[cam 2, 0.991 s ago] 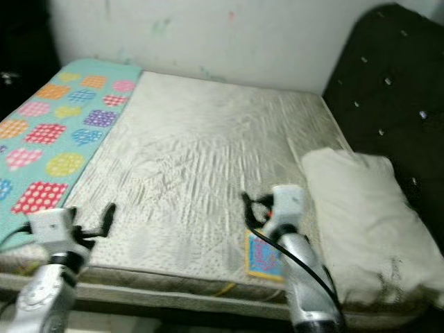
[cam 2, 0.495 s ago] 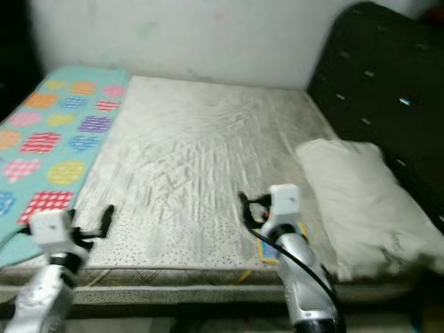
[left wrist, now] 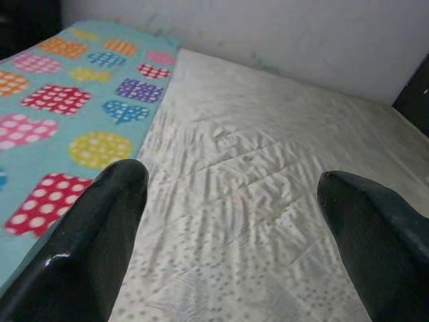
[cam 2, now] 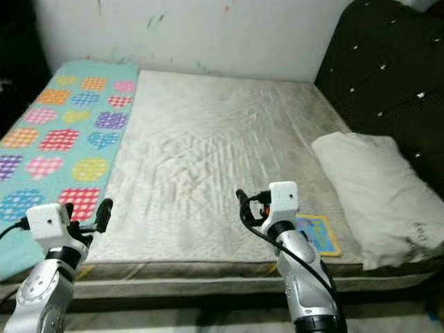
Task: Clean up the room
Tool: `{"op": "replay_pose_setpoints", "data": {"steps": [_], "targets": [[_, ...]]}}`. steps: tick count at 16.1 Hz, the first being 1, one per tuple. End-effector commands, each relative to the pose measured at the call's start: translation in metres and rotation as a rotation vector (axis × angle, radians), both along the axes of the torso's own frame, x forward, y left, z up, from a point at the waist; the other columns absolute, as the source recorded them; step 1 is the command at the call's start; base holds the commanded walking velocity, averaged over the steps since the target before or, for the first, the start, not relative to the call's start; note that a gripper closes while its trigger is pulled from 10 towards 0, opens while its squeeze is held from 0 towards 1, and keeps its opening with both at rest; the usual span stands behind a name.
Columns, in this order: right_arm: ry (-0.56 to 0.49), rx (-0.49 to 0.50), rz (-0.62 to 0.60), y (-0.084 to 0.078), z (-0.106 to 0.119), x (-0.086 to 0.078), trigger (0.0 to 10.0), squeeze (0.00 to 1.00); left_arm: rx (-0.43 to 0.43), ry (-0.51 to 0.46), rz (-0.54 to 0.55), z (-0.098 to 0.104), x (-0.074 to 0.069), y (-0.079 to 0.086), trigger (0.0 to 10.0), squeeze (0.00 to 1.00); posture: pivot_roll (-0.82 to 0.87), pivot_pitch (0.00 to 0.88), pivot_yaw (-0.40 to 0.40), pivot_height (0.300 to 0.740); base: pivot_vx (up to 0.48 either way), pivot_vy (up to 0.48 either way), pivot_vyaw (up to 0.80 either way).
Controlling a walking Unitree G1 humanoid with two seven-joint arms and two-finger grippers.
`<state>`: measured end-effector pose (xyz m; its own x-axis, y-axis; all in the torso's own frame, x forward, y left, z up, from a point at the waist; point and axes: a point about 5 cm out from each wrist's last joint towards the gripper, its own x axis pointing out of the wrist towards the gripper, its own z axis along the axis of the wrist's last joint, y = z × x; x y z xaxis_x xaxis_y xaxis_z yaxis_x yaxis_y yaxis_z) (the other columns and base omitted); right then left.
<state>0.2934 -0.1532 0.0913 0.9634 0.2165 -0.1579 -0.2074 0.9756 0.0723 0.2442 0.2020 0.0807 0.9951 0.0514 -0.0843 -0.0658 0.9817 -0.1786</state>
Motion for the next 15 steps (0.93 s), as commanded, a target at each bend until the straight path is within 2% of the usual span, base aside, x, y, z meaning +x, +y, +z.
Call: {"op": "replay_pose_setpoints", "data": {"steps": [1, 5, 15], "targets": [[0.022, -0.007, -0.023, -0.0093, -0.0031, -0.0015, 10.0, 0.00, -0.009, 0.002, -0.017, -0.0009, 0.0008, -0.0069, 10.0, 0.00, -0.06, 0.000, -0.071, 0.740, 0.000, 0.247, 0.00], [0.022, -0.024, -0.010, -0.0074, -0.0034, -0.0012, 10.0, 0.00, -0.027, -0.030, -0.034, 0.0023, 0.0005, -0.0077, 10.0, 0.00, -0.06, 0.000, -0.069, 0.740, 0.068, 0.000, 0.00], [0.026, -0.026, -0.003, -0.0069, -0.0042, 0.0001, 10.0, 0.00, -0.026, -0.028, -0.047, 0.0021, 0.0014, -0.0081, 10.0, 0.00, -0.06, 0.000, -0.072, 0.740, 0.370, 0.000, 0.00]]}}
